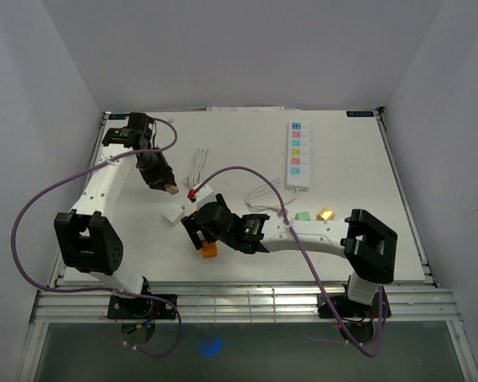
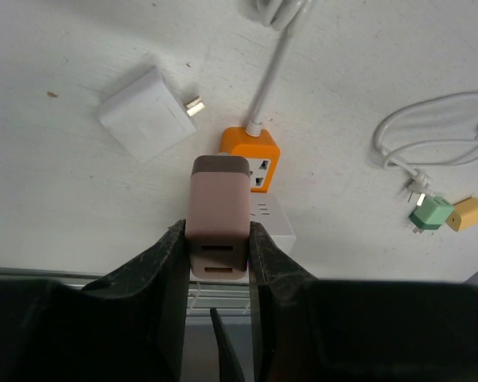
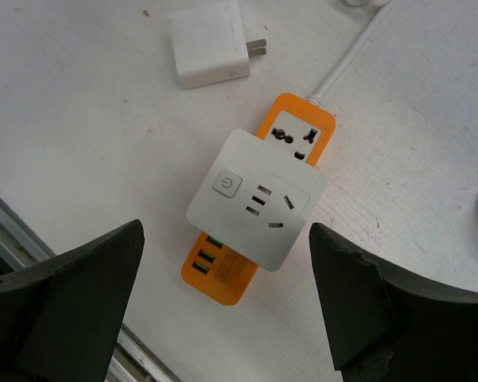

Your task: Insert the plug

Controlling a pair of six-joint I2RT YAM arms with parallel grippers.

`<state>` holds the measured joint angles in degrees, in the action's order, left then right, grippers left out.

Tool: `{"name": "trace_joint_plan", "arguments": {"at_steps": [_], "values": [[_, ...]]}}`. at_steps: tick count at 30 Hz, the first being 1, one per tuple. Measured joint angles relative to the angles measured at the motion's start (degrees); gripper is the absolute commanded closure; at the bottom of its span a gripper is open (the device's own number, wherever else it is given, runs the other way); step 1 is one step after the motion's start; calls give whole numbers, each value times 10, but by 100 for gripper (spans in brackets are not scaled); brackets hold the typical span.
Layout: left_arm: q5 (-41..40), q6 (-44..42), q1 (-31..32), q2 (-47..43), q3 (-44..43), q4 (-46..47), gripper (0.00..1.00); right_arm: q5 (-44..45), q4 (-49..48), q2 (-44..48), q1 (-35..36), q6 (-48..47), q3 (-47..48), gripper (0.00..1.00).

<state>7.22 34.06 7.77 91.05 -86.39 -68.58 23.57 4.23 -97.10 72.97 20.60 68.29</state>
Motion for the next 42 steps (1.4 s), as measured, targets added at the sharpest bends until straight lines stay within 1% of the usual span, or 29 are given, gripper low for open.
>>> {"name": "trace_joint_plan", "arguments": {"at_steps": [5,10,13,14,15,16,17,19,20,21,22,23,24,27,29,33,38,42], "values": [[0,-2,-13,0,0,0,100,58,31,-61,10,7,56,11],[0,-2,-13,0,0,0,100,107,65,-93,13,31,90,11],[0,-2,-13,0,2,1,100,126,84,-103,13,45,105,7],[1,-2,-13,0,3,1,100,129,89,-103,13,48,108,2],[1,-2,-13,0,5,2,100,130,92,-103,13,51,108,0],[2,-2,-13,0,7,2,100,131,95,-103,13,52,108,1],[4,-2,-13,0,9,2,100,130,98,-104,13,51,108,7],[10,-2,-13,0,14,5,100,124,98,-104,13,45,107,10],[12,-1,-13,0,18,7,100,118,94,-103,13,41,105,16],[15,0,-13,0,24,10,100,112,84,-102,13,32,97,19],[17,1,-12,0,30,10,100,101,66,-95,13,24,79,22],[18,2,-12,0,36,11,100,89,53,-85,12,14,57,32],[20,3,-12,0,40,11,100,80,45,-76,10,4,38,36],[25,5,-12,0,48,12,100,54,3,-37,4,-25,-21,46],[29,9,-10,-3,54,14,100,38,-13,-16,-1,-46,-51,49],[32,22,0,-12,66,17,100,-10,-57,16,-14,-102,-99,48],[33,61,27,-22,87,16,100,-112,-84,61,-27,-197,-151,48],[49,99,45,-30,101,10,100,-172,-98,81,-30,-251,-177,48]]}}
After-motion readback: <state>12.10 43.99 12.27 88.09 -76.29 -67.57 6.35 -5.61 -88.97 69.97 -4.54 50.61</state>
